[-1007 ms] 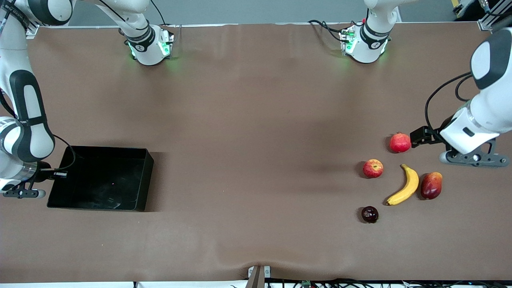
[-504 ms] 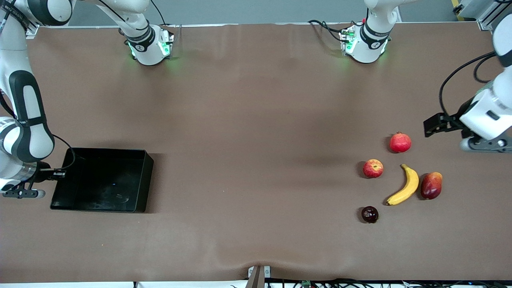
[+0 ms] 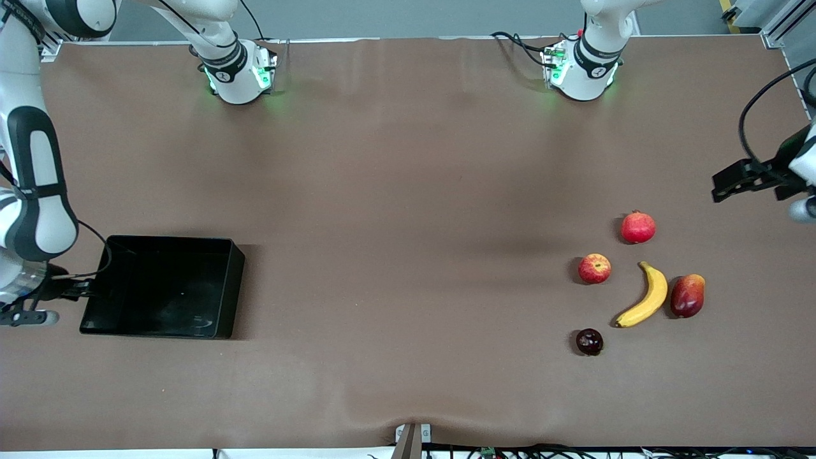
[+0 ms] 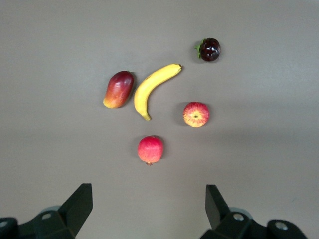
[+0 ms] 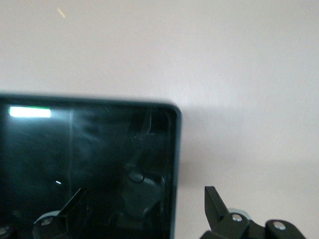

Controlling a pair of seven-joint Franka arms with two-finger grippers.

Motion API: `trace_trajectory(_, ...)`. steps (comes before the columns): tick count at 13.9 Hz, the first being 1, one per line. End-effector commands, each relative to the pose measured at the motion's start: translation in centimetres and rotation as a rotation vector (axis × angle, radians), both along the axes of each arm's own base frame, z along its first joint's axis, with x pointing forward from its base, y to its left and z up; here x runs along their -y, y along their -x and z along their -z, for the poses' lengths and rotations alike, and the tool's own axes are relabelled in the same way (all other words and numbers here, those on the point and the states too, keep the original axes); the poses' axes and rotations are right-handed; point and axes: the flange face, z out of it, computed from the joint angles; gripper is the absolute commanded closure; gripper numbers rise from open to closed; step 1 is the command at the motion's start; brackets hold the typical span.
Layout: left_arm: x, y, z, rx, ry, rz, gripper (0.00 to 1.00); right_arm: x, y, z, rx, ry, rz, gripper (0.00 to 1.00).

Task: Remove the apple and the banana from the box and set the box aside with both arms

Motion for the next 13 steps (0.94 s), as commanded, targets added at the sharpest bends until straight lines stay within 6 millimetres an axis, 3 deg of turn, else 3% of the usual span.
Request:
trace_trajectory(1,0.4,1.7,-2.0,0.008,-0.001,-0.01,0.0,-5.2,-0.8,-6.7,0.058,0.006,-0.086,0.0)
trace_trajectory(5,0.3,3.1,-3.9,0.032,-0.016,-0.007,0.0,-15.3,-0.3,-14.0,0.04,0.009,-0.095,0.0)
trace_trajectory(9,-0.1,4.2,-4.0,0.0,-0.03,-0.013,0.0,-17.7,2.9,-20.3,-0.013,0.034,-0.093,0.0)
trace_trajectory(13,-0.7,5.2,-4.4,0.004,-0.038,-0.028,0.0,-19.7,7.5,-26.7,-0.069,0.022,-0.048,0.0)
